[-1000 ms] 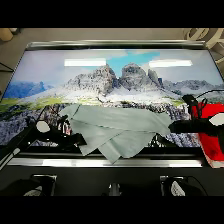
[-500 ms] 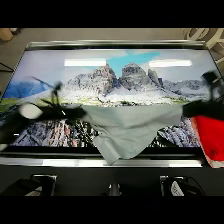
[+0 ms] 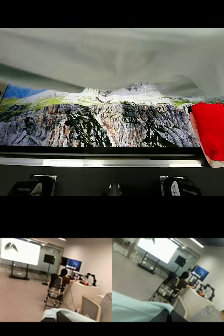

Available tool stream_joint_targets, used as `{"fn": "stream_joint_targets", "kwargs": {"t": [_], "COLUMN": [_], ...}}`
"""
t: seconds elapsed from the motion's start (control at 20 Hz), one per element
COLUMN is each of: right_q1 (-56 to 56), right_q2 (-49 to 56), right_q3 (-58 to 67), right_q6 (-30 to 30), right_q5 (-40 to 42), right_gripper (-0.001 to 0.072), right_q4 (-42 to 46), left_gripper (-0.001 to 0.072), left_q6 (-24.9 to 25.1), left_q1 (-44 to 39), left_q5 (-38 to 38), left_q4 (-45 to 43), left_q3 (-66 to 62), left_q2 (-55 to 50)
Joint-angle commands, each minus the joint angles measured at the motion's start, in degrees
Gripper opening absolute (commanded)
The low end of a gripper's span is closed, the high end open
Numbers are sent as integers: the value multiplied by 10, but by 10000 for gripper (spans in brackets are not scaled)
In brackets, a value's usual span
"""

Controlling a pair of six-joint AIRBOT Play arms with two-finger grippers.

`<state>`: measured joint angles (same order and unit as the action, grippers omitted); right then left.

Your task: Fold the shirts.

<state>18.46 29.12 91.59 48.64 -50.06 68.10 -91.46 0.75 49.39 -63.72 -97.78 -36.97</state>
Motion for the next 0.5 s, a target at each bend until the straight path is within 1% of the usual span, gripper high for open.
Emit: {"fn": "stream_joint_targets", "kwargs": {"t": [0.0,0.15,0.3,0.35,0.45], "right_q1": [0,0,0,0,0], "right_q2": [-19,13,90,122,212], "right_q3": [20,20,20,20,20], "right_q6": [26,30,66,66,66], "right_q5": [-12,-34,-72,-102,-201], "right_gripper": [14,14,15,15,14], "right_q4": [55,61,54,49,38], "left_gripper": [22,22,23,23,24], "left_q6": [-18,-18,-15,-16,-16], "left_q1": [14,14,14,14,14], "left_q5": [40,97,134,145,165], "left_q4": [-45,-84,-87,-89,-89], "left_q3": [-29,-21,18,35,90], "left_q2": [21,1,-44,-64,-111]}}
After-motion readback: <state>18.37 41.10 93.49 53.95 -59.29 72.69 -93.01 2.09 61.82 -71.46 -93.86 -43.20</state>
